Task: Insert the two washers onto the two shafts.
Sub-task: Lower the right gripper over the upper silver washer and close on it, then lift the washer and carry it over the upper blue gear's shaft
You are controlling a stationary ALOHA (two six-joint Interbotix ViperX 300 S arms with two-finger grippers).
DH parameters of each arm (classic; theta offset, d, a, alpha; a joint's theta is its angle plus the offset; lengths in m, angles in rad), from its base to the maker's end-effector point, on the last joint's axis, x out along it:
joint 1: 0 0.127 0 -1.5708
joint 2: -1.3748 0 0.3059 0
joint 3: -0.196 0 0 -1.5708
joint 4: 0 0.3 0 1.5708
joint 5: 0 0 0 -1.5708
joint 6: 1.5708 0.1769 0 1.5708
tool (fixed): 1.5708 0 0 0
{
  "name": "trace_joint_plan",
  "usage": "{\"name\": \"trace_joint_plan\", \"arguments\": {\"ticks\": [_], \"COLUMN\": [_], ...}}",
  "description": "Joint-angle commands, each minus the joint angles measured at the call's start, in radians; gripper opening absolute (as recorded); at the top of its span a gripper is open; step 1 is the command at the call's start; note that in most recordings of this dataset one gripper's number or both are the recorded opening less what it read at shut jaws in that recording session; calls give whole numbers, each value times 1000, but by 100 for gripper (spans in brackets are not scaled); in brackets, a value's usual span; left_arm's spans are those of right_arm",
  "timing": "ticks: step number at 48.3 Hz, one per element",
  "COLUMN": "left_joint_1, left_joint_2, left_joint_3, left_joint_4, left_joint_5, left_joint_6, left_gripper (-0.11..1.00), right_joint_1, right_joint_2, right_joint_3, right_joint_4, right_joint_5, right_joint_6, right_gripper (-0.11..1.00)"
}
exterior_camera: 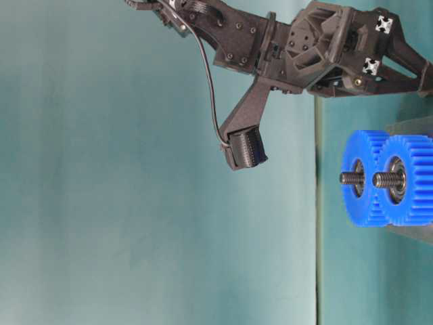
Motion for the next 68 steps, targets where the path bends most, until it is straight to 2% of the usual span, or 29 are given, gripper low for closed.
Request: {"name": "trace_joint_plan", "arguments": {"ticks": [1, 5, 8, 20, 23, 34, 42, 52, 58, 68], "left_joint_1": [2, 2, 2, 2, 2, 2, 2, 2, 2, 2], "left_joint_2": [3, 3, 3, 3, 3, 3, 5, 6, 8, 11], "left_joint_3": [-17, -17, -17, -18, -17, -17, -18, -18, -18, -20], "left_joint_4": [2, 3, 3, 2, 2, 2, 2, 3, 2, 2], "left_joint_5": [-5, -5, -5, -5, -3, -6, -9, -9, -9, -11], "left_joint_6": [-2, -3, -2, -5, -6, -8, -9, -9, -11, -11], "left_gripper": [0, 0, 0, 0, 0, 0, 0, 0, 0, 0], "right_joint_1": [5, 6, 6, 25, 31, 31, 29, 29, 29, 29], "right_joint_2": [-11, -11, -11, -9, -9, -14, -48, -109, -101, -52], "right_joint_3": [-12, -11, -9, -3, -2, 0, -26, -129, -233, -342], "right_joint_4": [-2, -2, -2, -2, -2, -5, -6, -28, -43, -44], "right_joint_5": [0, 2, 2, 2, 2, 12, 75, 202, 282, 304], "right_joint_6": [-8, -8, -8, -8, -8, 2, 3, 3, 0, -12], "right_gripper": [85, 83, 77, 38, 33, 32, 32, 32, 32, 32]}}
